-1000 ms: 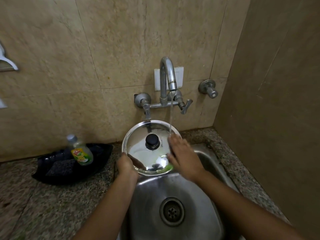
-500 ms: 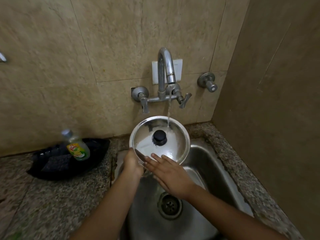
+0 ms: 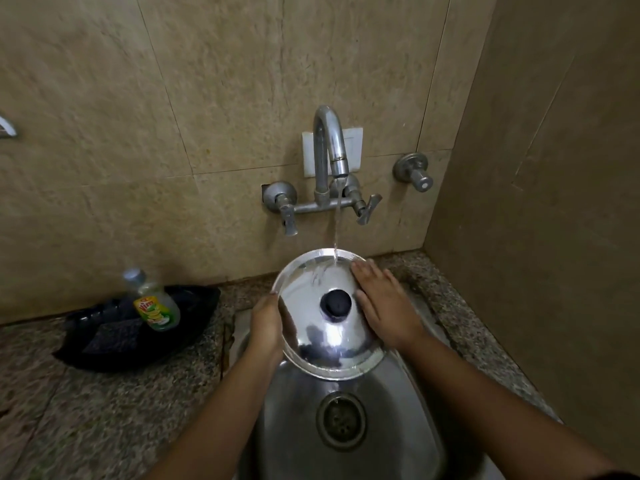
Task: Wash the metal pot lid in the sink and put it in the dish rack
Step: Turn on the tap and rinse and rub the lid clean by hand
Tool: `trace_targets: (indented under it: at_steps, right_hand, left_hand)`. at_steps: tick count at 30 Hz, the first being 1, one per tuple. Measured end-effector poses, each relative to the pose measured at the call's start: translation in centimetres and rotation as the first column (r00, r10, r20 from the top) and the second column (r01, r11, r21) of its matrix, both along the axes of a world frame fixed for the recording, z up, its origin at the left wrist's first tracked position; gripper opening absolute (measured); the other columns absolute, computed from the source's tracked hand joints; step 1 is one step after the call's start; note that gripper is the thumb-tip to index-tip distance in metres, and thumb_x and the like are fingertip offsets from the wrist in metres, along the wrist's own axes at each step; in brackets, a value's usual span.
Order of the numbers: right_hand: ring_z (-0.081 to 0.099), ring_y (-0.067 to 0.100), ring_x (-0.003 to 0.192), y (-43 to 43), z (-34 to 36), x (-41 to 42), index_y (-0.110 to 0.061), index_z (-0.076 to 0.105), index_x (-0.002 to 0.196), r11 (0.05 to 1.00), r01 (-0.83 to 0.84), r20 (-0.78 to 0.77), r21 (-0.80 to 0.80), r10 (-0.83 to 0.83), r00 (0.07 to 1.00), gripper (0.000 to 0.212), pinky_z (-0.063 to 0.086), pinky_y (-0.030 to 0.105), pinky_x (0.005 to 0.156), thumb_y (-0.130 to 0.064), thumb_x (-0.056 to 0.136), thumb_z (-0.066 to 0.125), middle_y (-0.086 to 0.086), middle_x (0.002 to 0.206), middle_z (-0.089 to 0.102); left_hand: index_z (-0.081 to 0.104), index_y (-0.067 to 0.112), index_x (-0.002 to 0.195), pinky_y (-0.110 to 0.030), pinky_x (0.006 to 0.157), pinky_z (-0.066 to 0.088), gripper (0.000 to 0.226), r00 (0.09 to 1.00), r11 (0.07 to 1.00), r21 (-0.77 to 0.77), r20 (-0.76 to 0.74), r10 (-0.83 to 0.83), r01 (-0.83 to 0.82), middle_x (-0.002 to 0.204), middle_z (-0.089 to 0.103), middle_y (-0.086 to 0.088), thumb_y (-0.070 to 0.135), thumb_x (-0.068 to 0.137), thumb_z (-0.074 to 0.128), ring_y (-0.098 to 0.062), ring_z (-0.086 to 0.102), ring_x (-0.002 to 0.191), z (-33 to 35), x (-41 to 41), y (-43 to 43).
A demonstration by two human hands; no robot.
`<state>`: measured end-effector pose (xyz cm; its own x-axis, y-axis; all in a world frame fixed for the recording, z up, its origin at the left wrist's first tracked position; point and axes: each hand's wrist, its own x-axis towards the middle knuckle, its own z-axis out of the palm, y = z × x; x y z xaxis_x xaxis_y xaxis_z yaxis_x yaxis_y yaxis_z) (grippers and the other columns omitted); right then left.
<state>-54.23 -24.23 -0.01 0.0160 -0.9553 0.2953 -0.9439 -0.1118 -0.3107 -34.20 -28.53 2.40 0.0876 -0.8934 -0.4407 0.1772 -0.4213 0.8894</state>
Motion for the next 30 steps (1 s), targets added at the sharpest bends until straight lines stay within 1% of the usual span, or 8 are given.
trace_targets:
  at_steps: [6,11,17,20,22,24,27,30]
  right_hand:
    - [0.006,0.009,0.147,-3.8,2.0,-0.5,-0.042,0.023,0.145,0.954,-0.288,-0.094,0.084,0.296,0.951,0.045,0.008,0.034,0.115,-0.04,0.1,0.03,-0.017,0.157,0.019]
    - [0.03,0.016,0.142,-4.1,2.1,-1.2,-0.037,0.055,0.128,0.999,-0.021,0.126,-0.034,0.025,0.992,0.035,0.025,0.046,0.112,-0.04,0.094,0.045,-0.009,0.146,0.045]
    - [0.042,0.012,0.132,-6.1,5.2,4.8,-0.024,0.073,0.095,0.925,-0.352,0.208,-0.146,0.376,0.903,0.016,0.025,0.032,0.106,-0.03,0.081,0.07,-0.01,0.133,0.059]
    - [0.055,0.018,0.114,-6.7,4.4,2.3,-0.024,0.073,0.091,0.975,-0.042,0.424,-0.22,0.134,0.896,0.015,0.041,0.034,0.098,-0.029,0.077,0.073,-0.004,0.112,0.069]
    - [0.063,0.016,0.097,-6.8,3.9,0.5,-0.029,0.072,0.079,0.968,0.178,0.597,-0.177,-0.038,0.801,0.012,0.048,0.035,0.089,-0.038,0.072,0.075,-0.008,0.092,0.071]
    - [0.066,0.012,0.084,-7.2,4.2,0.5,-0.033,0.068,0.071,0.971,0.221,0.676,-0.091,-0.103,0.73,0.014,0.053,0.039,0.08,-0.044,0.068,0.077,-0.009,0.08,0.071]
    - [0.06,0.017,0.09,-7.5,6.0,2.6,-0.027,0.071,0.081,0.989,0.069,0.548,-0.132,0.015,0.837,0.018,0.049,0.04,0.082,-0.038,0.069,0.078,-0.001,0.087,0.07]
    - [0.048,0.014,0.101,-7.1,7.0,4.6,-0.03,0.071,0.1,0.989,-0.122,0.27,-0.081,0.14,0.953,0.027,0.034,0.034,0.087,-0.043,0.076,0.072,-0.002,0.1,0.067]
  left_hand:
    - [0.063,0.008,0.101,-0.031,0.079,0.043,0.025,0.996,0.987,-0.15,0.07,-0.047,0.057,0.09,0.064,-0.007,0.017,0.098,0.041,-0.023,0.057,0.089,0.0,0.5,0.1]
    - [0.063,0.012,0.088,-0.028,0.068,0.046,0.027,0.996,0.982,-0.175,0.077,-0.052,0.065,0.086,0.064,-0.008,0.016,0.098,0.039,-0.02,0.058,0.08,0.5,0.8,0.1]
    - [0.064,0.014,0.082,-0.03,0.068,0.045,0.025,0.979,0.951,-0.246,0.126,-0.158,0.185,0.081,0.064,-0.007,0.013,0.096,0.043,-0.019,0.057,0.074,1.1,-1.7,0.7]
    - [0.063,0.01,0.084,-0.028,0.063,0.044,0.024,0.995,0.972,-0.212,0.009,-0.099,0.099,0.074,0.063,-0.006,0.013,0.097,0.043,-0.019,0.056,0.07,1.1,-0.6,0.8]
    - [0.062,0.01,0.085,-0.028,0.066,0.046,0.023,0.993,0.98,-0.194,-0.1,-0.063,0.042,0.078,0.063,-0.008,0.015,0.098,0.043,-0.019,0.057,0.072,1.1,0.2,1.0]
    - [0.06,0.011,0.085,-0.026,0.064,0.048,0.022,0.983,0.983,-0.179,-0.168,-0.068,0.037,0.078,0.061,-0.008,0.015,0.098,0.043,-0.022,0.057,0.075,1.2,0.4,1.2]
    - [0.06,0.009,0.095,-0.016,0.047,0.049,0.018,0.962,0.985,-0.15,-0.245,-0.117,0.082,0.082,0.061,-0.008,0.015,0.097,0.043,-0.02,0.058,0.074,1.7,-0.1,1.6]
    - [0.061,0.007,0.094,-0.018,0.05,0.049,0.017,0.969,0.984,-0.163,-0.219,-0.111,0.076,0.083,0.063,-0.008,0.012,0.096,0.045,-0.018,0.059,0.072,2.0,-0.2,1.9]
